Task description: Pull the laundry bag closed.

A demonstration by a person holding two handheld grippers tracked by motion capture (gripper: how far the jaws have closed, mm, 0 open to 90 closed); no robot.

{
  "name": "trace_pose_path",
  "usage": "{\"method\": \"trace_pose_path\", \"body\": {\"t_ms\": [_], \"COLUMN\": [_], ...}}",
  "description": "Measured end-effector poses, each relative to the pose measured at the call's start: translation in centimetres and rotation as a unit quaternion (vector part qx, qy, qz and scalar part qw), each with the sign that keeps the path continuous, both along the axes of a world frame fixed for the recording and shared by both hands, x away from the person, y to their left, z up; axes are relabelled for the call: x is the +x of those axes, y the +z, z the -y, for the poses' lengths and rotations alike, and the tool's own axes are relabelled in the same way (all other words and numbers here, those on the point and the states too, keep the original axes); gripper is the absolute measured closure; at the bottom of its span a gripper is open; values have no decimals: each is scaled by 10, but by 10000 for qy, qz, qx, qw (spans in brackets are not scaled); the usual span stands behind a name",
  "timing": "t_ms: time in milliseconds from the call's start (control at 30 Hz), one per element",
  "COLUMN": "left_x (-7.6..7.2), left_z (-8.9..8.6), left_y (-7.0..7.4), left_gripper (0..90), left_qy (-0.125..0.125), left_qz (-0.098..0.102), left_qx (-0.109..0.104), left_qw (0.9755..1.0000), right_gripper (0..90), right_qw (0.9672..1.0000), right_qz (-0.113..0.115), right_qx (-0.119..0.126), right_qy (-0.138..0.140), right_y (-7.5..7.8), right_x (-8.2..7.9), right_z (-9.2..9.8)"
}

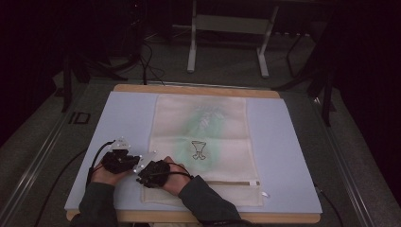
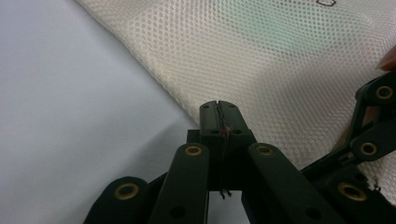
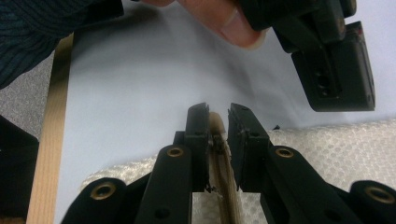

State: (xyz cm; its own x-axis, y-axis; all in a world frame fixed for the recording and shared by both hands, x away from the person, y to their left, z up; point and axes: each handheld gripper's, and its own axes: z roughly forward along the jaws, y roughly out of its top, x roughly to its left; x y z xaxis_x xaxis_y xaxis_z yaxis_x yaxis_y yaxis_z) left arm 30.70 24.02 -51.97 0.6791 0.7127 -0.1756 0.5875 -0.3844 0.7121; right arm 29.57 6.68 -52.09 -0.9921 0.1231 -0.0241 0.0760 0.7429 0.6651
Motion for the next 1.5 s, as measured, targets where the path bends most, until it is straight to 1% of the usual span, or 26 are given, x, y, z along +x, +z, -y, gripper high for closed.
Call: {"method": "trace_pose_path", "body": {"t_ms": [133, 233, 433, 500, 567, 700, 833, 900, 967, 1100, 1267, 1500], "left_x": [0, 0, 0, 0, 0, -1, -1, -1, -1, -2, -2, -2], "left_z": [0, -1, -2, -2, -2, -2, -3, -4, -5, -7, -8, -9], "left_y": [0, 0, 1, 1, 1, 1, 2, 2, 2, 3, 3, 4], "left_gripper": [896, 896, 896, 896, 896, 896, 896, 896, 896, 896, 896, 896], "left_qy": [4, 13, 5, 1, 3, 7, 27, 33, 51, 106, 128, 145], "left_qz": [7, 2, 4, -2, 2, 18, 21, 33, 46, 82, 83, 90], "left_qx": [-13, -16, -13, -12, -14, -21, -32, -26, -40, -81, -80, -81], "left_qw": [10000, 10000, 10000, 10000, 10000, 10000, 10000, 10000, 10000, 9999, 9999, 9998], "right_gripper": [774, 769, 769, 770, 773, 799, 812, 813, 814, 814, 816, 817], "right_qw": [10000, 10000, 9999, 9999, 9999, 9998, 9997, 9996, 9997, 9998, 9997, 9996], "right_qz": [15, -33, 0, -33, -64, -64, -125, -181, -159, -194, -231, -248], "right_qx": [-33, -49, -139, -156, -137, -174, -227, -203, -188, -77, 62, 128], "right_qy": [-13, 9, -17, -34, -41, -61, -19, -7, -3, 14, 11, 43], "right_y": [-1, -3, -6, -7, -7, -7, -6, -5, -5, -1, 4, 13], "right_x": [1, 2, 2, 3, 5, 6, 8, 9, 8, 10, 11, 11], "right_z": [-3, -6, -13, -15, -16, -17, -18, -18, -18, -16, -12, -3]}}
